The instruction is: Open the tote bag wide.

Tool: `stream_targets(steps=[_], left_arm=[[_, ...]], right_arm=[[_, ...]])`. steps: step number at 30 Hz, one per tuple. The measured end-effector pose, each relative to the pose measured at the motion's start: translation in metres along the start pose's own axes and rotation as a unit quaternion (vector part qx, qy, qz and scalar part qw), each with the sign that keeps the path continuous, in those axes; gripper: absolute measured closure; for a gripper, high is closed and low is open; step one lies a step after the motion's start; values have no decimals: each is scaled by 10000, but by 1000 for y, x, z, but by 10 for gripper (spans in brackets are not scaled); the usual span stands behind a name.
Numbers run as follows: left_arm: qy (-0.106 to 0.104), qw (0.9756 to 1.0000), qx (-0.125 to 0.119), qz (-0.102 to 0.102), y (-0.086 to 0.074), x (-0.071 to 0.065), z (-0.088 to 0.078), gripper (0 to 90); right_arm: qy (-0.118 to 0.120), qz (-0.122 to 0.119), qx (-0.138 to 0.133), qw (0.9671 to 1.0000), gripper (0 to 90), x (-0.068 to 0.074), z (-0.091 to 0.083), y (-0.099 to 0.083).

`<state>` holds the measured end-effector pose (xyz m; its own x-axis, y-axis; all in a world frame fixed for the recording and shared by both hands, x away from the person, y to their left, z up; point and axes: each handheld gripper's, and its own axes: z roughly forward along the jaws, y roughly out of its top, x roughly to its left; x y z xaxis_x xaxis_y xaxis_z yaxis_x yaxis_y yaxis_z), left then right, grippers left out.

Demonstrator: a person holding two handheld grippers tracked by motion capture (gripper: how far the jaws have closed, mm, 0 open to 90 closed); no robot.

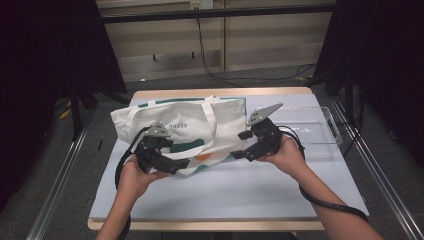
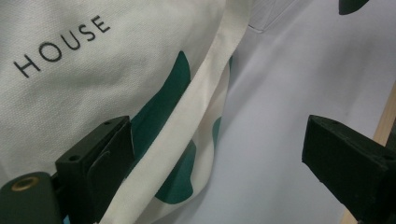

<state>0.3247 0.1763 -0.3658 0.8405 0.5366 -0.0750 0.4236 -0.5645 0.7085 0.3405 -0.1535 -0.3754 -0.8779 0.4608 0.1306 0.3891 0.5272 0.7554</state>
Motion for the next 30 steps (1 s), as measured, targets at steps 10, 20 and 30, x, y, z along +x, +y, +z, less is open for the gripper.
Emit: stream_targets(steps=[10,20,30], left_arm=[[40,10000,58,36,1,4,-1,98],[16,9999,64,103,4,5,0,105],[15,10000,38,67,3,8,0,110]], right_arm=[[3,-56,-13,10000,230,-3,12,21],[-31,-30,-130,9999,231,-7,24,36],[60,71,-203,9998,314,-7,37,48]])
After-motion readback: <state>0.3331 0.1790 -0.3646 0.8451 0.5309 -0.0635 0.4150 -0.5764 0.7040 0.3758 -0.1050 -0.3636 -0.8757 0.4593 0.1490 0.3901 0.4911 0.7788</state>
